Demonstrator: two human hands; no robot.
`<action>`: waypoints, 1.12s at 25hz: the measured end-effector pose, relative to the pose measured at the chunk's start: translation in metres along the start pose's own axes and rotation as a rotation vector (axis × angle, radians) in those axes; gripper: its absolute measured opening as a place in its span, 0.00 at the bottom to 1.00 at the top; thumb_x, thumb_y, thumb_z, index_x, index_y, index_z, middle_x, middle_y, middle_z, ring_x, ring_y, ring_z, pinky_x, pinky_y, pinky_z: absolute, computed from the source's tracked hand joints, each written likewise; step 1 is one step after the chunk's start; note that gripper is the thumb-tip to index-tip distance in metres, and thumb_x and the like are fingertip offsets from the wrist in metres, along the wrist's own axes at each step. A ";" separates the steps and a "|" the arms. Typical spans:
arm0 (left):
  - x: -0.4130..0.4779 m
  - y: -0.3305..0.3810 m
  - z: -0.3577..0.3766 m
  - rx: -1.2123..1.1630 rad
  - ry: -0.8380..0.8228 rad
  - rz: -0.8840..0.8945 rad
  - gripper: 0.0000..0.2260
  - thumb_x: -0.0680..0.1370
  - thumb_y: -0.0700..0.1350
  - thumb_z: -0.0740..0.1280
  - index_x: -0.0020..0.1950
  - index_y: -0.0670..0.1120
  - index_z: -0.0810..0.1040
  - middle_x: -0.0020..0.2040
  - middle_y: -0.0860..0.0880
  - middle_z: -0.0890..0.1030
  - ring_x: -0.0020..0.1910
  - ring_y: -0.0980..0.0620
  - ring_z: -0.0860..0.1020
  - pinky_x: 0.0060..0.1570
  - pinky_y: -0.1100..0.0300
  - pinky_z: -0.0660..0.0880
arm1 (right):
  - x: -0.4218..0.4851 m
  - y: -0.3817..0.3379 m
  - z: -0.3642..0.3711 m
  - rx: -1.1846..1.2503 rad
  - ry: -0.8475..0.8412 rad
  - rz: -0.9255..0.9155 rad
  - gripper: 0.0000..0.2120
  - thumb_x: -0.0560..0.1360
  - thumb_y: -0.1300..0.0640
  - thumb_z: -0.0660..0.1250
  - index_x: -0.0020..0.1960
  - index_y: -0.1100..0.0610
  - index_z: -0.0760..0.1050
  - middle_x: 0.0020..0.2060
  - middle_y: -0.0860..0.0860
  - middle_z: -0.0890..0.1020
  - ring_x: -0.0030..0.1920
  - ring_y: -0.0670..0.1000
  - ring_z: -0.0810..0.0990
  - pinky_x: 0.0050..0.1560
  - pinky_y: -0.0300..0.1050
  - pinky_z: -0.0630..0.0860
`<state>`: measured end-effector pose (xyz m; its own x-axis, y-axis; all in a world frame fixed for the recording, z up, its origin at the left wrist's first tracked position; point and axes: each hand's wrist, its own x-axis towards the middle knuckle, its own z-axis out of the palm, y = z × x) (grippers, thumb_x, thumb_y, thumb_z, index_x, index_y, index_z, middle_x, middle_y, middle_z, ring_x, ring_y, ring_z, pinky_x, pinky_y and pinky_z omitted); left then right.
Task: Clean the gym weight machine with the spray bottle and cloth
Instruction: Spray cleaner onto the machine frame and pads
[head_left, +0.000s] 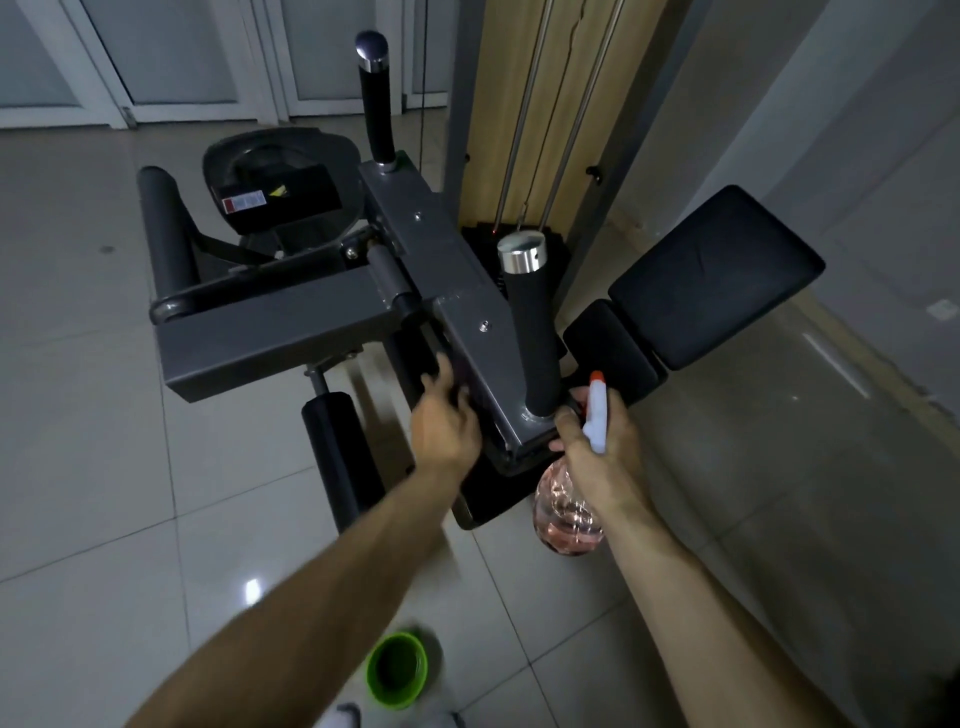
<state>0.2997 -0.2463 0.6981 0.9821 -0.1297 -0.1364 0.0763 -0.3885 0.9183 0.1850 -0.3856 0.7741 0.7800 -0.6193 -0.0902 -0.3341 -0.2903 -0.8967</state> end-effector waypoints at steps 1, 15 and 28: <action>0.017 0.004 -0.001 -0.012 0.011 -0.077 0.24 0.84 0.47 0.58 0.80 0.59 0.61 0.76 0.41 0.71 0.67 0.42 0.78 0.65 0.46 0.77 | 0.001 0.001 -0.001 0.006 0.001 0.003 0.11 0.80 0.54 0.68 0.62 0.46 0.74 0.55 0.46 0.81 0.47 0.52 0.86 0.50 0.49 0.83; 0.043 0.034 0.000 -0.419 0.083 -0.298 0.22 0.86 0.48 0.58 0.81 0.55 0.63 0.71 0.50 0.76 0.69 0.48 0.75 0.73 0.55 0.67 | -0.002 -0.001 0.004 -0.047 0.015 -0.021 0.19 0.74 0.40 0.65 0.63 0.44 0.73 0.55 0.45 0.81 0.52 0.54 0.85 0.54 0.57 0.83; -0.088 0.053 0.021 -1.439 0.066 -1.119 0.12 0.85 0.45 0.55 0.49 0.46 0.76 0.36 0.47 0.82 0.35 0.50 0.81 0.36 0.57 0.81 | -0.065 0.025 -0.029 0.026 0.177 0.062 0.15 0.81 0.51 0.67 0.67 0.46 0.75 0.61 0.40 0.80 0.61 0.41 0.79 0.63 0.44 0.77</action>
<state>0.2139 -0.2750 0.7513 0.3721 -0.3444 -0.8619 0.6653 0.7465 -0.0111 0.1101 -0.3739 0.7704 0.6522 -0.7548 -0.0695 -0.3627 -0.2303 -0.9030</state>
